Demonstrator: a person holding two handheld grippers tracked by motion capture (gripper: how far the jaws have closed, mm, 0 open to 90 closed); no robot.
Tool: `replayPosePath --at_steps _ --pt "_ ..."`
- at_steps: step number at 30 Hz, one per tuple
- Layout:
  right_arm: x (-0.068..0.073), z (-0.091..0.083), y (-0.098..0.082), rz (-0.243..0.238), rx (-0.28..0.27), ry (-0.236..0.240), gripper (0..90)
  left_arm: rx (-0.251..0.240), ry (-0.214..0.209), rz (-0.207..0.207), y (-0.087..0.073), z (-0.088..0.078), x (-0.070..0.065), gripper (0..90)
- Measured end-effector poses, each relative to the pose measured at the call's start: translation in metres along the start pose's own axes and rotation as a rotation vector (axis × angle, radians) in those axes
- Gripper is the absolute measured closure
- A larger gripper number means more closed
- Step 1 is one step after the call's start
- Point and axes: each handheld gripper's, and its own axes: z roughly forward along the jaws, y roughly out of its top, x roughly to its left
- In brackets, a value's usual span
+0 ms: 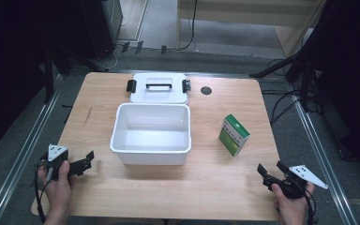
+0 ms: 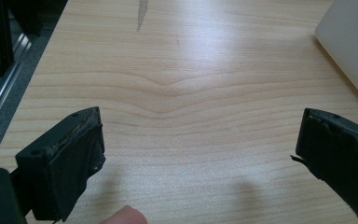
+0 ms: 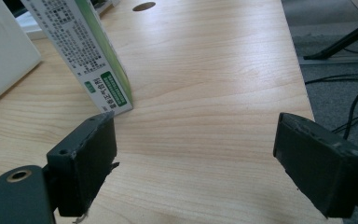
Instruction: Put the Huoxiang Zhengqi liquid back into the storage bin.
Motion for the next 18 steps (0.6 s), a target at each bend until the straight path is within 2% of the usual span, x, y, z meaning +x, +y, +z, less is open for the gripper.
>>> replayPosePath --at_steps 2,3,4,5,7,8,10,15,17,18 --pt "0.0 0.0 0.0 -0.007 0.0 -0.004 14.6 0.0 -0.001 -0.004 0.0 0.0 0.0 1.7" --pt "0.003 0.002 0.001 -0.026 0.028 -0.019 16.3 -0.001 -0.001 -0.004 0.0 0.0 0.0 1.8" --pt "0.003 0.002 0.001 -0.026 0.028 -0.019 16.3 -0.001 -0.001 -0.004 0.0 0.0 0.0 1.8" --pt "0.006 0.004 0.003 -0.044 0.051 0.0 17.5 0.0 -0.001 -0.003 0.0 0.0 0.0 1.8" --pt "0.008 0.004 0.005 -0.051 0.064 0.0 18.7 -0.002 0.0 -0.005 0.0 0.0 0.0 1.8" --pt "0.012 0.007 0.01 -0.081 0.105 -0.003 20.3 -0.002 -0.001 -0.006 0.0 0.0 0.0 1.8" --pt "0.015 0.011 0.015 -0.093 0.153 -0.007 21.7 -0.001 -0.001 -0.007 0.0 0.0 0.0 1.7" --pt "0.023 0.019 0.03 -0.182 0.285 -0.012 21.5 0.0 0.0 -0.005 0.0 0.0 0.0 1.8" --pt "0.024 0.021 0.032 -0.197 0.301 -0.016 21.8 0.0 0.0 -0.006 0.0 0.0 0.0 1.8" --pt "0.025 0.024 0.038 -0.205 0.35 -0.021 21.9 0.001 0.0 -0.005 0.0 0.0 0.0 1.8"
